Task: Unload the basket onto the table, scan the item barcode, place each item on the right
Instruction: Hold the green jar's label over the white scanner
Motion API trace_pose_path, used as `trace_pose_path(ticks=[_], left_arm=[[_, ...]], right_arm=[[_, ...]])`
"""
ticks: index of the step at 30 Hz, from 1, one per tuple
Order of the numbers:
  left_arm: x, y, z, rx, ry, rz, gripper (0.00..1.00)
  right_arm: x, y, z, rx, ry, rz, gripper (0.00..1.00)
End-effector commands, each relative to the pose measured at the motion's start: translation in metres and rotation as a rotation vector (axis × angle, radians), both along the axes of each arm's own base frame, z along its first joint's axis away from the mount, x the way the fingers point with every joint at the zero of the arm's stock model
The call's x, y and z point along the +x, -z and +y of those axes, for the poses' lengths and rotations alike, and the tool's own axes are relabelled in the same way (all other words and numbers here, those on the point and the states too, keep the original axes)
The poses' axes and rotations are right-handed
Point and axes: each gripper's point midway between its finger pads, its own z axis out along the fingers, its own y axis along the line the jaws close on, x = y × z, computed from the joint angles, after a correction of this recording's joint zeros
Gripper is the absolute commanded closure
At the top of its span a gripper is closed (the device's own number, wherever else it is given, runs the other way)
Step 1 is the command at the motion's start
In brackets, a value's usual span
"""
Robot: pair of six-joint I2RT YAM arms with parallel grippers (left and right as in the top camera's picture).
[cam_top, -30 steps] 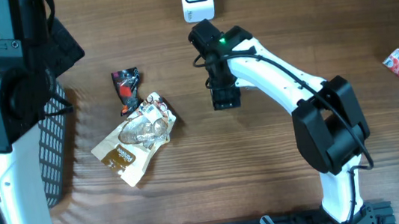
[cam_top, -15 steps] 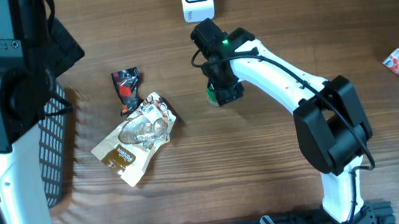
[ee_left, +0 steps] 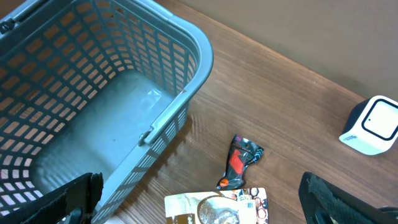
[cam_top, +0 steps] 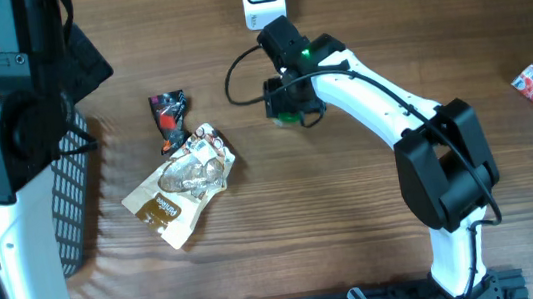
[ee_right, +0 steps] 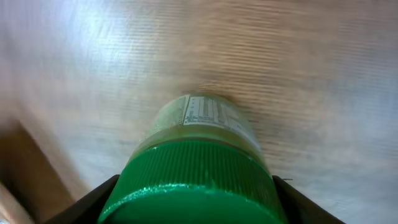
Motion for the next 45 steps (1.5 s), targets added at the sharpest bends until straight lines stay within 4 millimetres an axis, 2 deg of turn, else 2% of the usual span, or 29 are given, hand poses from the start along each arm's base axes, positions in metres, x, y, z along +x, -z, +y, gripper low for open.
trace_pose_path(ticks=[1,4,6,7,9,11,12,13,15,19,23,26,31,33,37,41,44,45], left_arm=[[-0.002,-0.004,0.002,-0.007,-0.012,-0.019,0.00],[-0.002,-0.004,0.002,-0.007,-0.012,-0.019,0.00],[-0.002,-0.004,0.002,-0.007,-0.012,-0.018,0.00],[-0.002,-0.004,0.002,-0.007,-0.012,-0.019,0.00],[-0.002,-0.004,0.002,-0.007,-0.012,-0.018,0.00],[-0.002,-0.004,0.002,-0.007,-0.012,-0.018,0.00],[-0.002,-0.004,0.002,-0.007,-0.012,-0.019,0.00],[-0.002,-0.004,0.002,-0.007,-0.012,-0.018,0.00],[-0.002,-0.004,0.002,-0.007,-0.012,-0.019,0.00],[-0.002,-0.004,0.002,-0.007,-0.012,-0.019,0.00],[-0.002,-0.004,0.002,-0.007,-0.012,-0.018,0.00],[-0.002,-0.004,0.002,-0.007,-0.012,-0.018,0.00],[-0.002,-0.004,0.002,-0.007,-0.012,-0.019,0.00],[-0.002,-0.004,0.002,-0.007,-0.012,-0.018,0.00],[-0.002,-0.004,0.002,-0.007,-0.012,-0.018,0.00],[-0.002,-0.004,0.002,-0.007,-0.012,-0.018,0.00],[-0.002,-0.004,0.002,-0.007,-0.012,-0.018,0.00],[-0.002,-0.004,0.002,-0.007,-0.012,-0.018,0.00]], right_arm=[[-0.012,0.002,-0.011,-0.134,-0.524,-0.001,0.31],[-0.025,0.004,-0.035,-0.263,-0.691,0.060,0.31],[-0.018,0.001,-0.056,-0.394,-0.683,0.056,0.31],[-0.014,0.000,-0.060,-0.425,-0.676,0.043,0.31],[-0.009,-0.001,-0.056,-0.410,-0.635,0.018,0.31],[-0.006,0.000,-0.048,-0.352,-0.511,-0.004,0.32],[-0.010,0.002,-0.038,-0.281,-0.488,0.009,0.32],[-0.021,0.003,-0.019,-0.157,-0.505,0.041,0.32],[-0.030,0.002,-0.001,-0.043,-0.516,0.068,0.32],[-0.043,0.000,0.010,0.047,-0.510,0.119,0.33],[-0.051,-0.003,0.008,0.055,-0.510,0.155,0.36],[-0.057,-0.022,0.012,0.087,-0.513,0.185,0.36],[-0.067,-0.079,0.035,0.246,-0.514,0.225,0.36],[-0.076,-0.100,0.039,0.309,-0.497,0.266,0.36],[-0.103,-0.127,0.035,0.400,-0.467,0.398,0.37],[-0.101,-0.149,0.039,0.538,-0.432,0.404,0.39],[-0.090,-0.165,0.033,0.656,-0.295,0.445,0.39],[-0.083,-0.176,0.030,0.746,-0.225,0.469,0.39]])
